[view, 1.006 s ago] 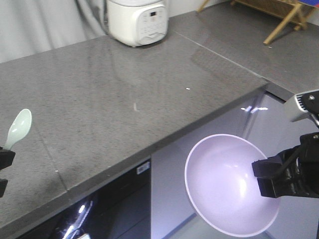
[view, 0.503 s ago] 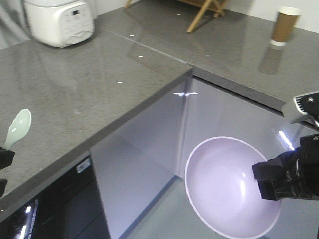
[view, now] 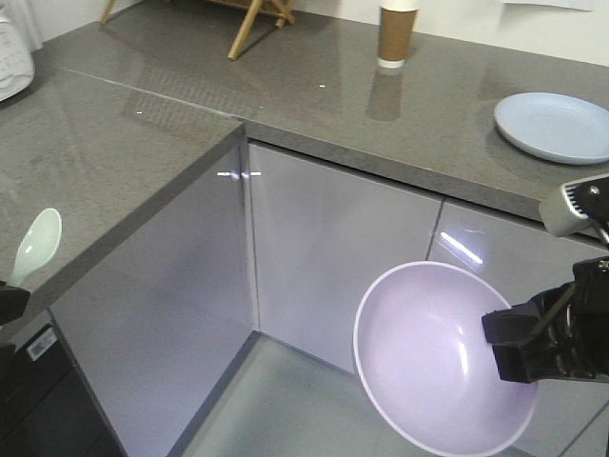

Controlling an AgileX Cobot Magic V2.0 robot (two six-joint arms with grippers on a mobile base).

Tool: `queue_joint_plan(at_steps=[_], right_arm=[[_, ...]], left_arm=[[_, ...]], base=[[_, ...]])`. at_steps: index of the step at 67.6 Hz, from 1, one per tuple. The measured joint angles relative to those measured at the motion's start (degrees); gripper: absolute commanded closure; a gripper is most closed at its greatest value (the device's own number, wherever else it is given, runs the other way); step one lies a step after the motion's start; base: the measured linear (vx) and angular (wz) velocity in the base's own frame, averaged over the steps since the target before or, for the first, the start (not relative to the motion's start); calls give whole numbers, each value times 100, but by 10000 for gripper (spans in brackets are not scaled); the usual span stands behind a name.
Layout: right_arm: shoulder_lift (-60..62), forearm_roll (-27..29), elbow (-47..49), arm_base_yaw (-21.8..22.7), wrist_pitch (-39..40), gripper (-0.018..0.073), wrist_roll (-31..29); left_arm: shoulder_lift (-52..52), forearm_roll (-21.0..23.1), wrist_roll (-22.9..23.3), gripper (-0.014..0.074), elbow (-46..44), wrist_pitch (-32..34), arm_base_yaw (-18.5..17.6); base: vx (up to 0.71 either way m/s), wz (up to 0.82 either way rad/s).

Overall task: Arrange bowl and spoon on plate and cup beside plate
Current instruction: 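Turn the base toward the light blue plate holding spoon and bowl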

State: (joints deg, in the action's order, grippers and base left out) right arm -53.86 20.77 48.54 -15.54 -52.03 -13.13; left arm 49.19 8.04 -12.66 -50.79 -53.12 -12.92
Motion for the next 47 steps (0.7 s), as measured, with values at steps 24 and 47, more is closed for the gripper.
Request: queue_joint_plan(at_steps=[24,47], right_arm=[[0,-5,0,0,-36,560,0],[0,0,0,0,-41,560,0]], left_arm=[[0,16,0,496,0,0,0],[0,16,0,496,0,-28,0]], base=[[1,-9],[6,-12]])
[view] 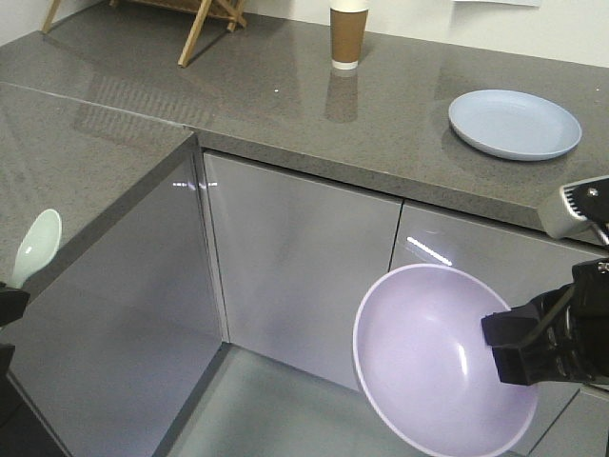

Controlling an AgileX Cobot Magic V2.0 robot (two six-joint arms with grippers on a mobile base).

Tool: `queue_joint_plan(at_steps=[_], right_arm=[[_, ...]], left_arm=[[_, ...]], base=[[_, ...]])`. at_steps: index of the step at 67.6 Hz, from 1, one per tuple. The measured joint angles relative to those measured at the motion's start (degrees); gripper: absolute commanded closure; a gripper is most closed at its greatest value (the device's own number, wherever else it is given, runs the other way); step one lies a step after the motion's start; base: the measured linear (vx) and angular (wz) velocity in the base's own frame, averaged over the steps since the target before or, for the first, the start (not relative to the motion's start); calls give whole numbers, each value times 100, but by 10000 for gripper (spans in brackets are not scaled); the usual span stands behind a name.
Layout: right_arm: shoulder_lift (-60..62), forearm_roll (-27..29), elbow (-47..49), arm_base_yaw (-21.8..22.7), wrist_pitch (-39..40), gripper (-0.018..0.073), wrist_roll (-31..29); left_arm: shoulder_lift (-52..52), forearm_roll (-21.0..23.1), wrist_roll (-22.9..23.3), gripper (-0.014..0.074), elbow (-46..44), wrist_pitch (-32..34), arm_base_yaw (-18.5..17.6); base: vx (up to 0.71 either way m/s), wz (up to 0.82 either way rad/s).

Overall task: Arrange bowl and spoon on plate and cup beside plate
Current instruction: 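Turn the base toward the light blue plate holding spoon and bowl, then drive the base up to the counter in front of the light blue plate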

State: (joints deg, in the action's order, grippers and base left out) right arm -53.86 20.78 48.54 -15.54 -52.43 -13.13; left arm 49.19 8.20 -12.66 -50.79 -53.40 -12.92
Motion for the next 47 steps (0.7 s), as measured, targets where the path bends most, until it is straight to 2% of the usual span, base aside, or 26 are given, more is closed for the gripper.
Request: queue_joint_plan(at_steps=[47], right_arm=[[0,0,0,0,0,560,0]], left_arm=[[0,-6,0,496,0,-12,0]], base=[[12,-24]])
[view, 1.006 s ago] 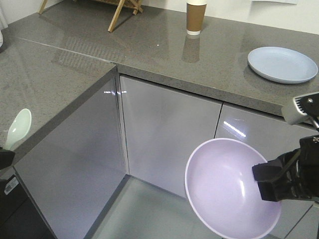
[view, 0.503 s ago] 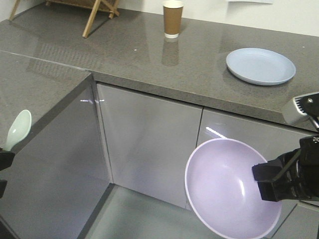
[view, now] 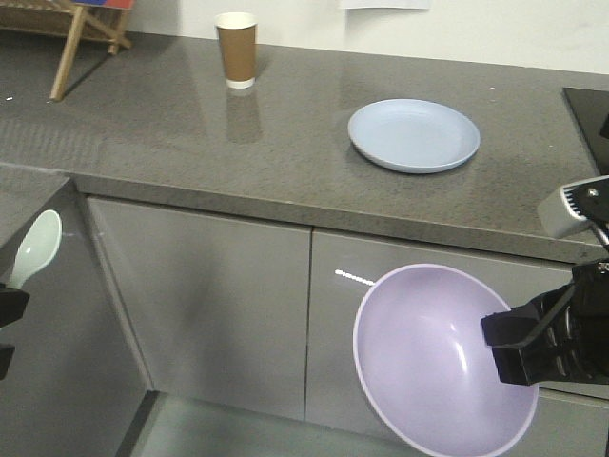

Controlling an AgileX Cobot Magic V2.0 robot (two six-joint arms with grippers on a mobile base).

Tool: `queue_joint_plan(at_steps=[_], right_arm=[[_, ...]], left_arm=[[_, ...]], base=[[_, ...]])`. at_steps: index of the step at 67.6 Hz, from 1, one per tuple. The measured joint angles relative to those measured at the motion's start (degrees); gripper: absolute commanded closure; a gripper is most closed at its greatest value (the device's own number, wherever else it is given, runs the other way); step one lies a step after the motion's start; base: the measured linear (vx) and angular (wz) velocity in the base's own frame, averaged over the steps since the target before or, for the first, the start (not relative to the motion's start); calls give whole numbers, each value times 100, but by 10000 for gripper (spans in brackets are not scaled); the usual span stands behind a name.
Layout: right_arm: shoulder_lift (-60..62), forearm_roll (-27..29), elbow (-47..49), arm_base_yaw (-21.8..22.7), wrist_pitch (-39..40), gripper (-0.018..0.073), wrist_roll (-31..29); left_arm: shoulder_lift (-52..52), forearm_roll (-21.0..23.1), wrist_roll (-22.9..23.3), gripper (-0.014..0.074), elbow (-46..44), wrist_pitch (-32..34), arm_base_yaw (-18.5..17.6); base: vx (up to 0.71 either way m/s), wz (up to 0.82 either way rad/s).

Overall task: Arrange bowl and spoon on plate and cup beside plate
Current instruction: 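Drive the base up to the counter in front of the light blue plate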

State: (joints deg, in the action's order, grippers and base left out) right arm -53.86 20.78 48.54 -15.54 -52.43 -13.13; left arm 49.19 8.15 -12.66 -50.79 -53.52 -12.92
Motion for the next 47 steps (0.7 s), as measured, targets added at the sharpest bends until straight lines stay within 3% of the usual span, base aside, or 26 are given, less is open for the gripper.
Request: queue_joint_plan(at_steps=[47], right_arm=[[1,0,0,0,0,560,0]], left_arm=[[0,5,0,496,0,0,0]], base=[[11,-15]])
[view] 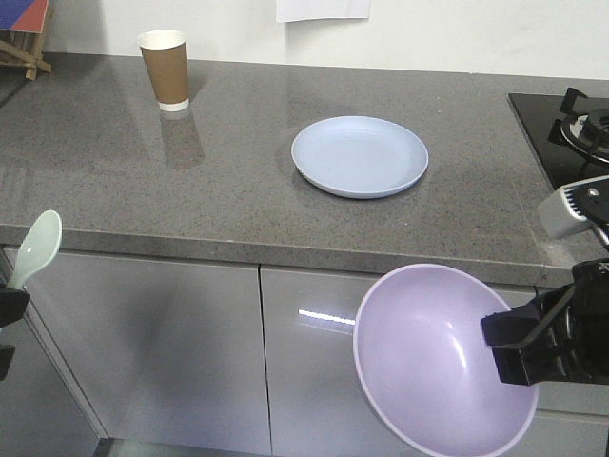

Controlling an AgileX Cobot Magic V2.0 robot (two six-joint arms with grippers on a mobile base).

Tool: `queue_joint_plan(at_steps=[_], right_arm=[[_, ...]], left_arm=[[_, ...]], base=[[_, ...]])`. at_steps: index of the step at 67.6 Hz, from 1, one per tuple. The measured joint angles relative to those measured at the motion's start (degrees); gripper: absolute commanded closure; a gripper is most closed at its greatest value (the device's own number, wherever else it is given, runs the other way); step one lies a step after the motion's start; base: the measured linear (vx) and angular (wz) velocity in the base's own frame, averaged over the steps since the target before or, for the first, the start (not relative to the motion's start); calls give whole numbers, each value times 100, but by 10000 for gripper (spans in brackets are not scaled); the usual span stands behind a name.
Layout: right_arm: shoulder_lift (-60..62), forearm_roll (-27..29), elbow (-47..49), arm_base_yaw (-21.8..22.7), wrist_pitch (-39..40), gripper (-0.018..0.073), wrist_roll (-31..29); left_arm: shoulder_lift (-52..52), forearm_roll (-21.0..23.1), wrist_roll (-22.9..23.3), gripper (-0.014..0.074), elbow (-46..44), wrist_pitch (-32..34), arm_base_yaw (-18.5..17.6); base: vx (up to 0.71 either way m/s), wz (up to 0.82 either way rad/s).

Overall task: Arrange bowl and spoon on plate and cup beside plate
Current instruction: 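Drive the base up to the counter in front of the light blue plate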

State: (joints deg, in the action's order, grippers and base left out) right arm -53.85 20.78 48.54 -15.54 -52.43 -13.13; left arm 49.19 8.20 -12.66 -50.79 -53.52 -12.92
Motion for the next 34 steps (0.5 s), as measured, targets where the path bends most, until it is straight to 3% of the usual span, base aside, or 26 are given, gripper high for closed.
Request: queue_joint_plan(at_steps=[34], right_arm=[[0,0,0,0,0,560,0]], left_arm=[[0,0,0,496,0,0,0]], base=[[10,3]])
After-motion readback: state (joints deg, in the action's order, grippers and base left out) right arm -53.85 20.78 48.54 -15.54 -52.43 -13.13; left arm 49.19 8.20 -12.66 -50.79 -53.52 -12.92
